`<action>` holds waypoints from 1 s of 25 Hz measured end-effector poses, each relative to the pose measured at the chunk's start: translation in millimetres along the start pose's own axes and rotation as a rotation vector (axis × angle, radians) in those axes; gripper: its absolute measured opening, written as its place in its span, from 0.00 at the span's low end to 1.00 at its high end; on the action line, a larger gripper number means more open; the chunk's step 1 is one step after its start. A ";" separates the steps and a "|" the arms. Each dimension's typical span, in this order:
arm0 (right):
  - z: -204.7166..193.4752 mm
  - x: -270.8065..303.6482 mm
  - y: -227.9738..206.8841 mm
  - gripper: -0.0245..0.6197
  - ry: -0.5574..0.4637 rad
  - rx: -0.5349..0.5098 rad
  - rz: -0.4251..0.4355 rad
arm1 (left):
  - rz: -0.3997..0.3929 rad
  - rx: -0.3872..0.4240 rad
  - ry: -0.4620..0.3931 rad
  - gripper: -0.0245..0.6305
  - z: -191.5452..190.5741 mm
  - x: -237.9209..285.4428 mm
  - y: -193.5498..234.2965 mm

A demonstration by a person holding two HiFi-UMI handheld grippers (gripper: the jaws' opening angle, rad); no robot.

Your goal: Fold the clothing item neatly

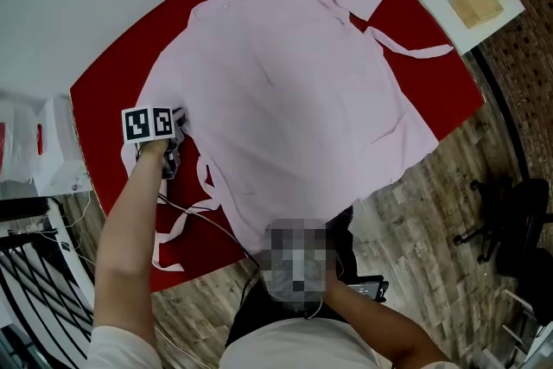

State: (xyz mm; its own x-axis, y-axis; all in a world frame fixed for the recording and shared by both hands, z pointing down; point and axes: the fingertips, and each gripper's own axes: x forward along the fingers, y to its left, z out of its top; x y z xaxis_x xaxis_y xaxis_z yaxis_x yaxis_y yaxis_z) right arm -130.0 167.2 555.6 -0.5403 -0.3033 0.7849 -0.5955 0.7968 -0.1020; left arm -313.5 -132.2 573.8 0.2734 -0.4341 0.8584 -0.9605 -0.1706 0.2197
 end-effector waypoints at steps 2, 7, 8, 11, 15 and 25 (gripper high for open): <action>-7.6 8.7 6.8 0.07 0.043 0.011 0.004 | -0.012 0.003 0.007 0.06 0.9 0.5 2.7; -10.3 9.7 17.7 0.06 0.072 0.022 0.059 | -0.050 0.003 0.021 0.06 4.6 2.6 5.7; -10.6 9.9 20.4 0.06 0.074 0.026 0.071 | -0.058 -0.003 0.021 0.06 4.6 2.5 6.3; -10.1 10.1 24.4 0.06 0.076 0.008 0.072 | -0.077 -0.015 0.016 0.06 4.0 1.0 8.7; -12.2 8.0 29.3 0.06 0.089 -0.018 0.085 | -0.073 -0.026 0.023 0.06 -1.8 -3.2 16.5; 5.7 0.9 30.4 0.06 0.031 -0.082 0.020 | -0.077 0.016 -0.021 0.06 -1.3 -17.7 17.5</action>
State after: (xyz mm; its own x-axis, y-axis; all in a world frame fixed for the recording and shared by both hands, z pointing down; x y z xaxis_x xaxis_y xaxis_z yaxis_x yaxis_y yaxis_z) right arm -152.0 188.1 549.7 -0.5320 -0.2720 0.8018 -0.5338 0.8429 -0.0683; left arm -335.2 -126.3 563.0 0.3479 -0.4378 0.8290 -0.9356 -0.2186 0.2772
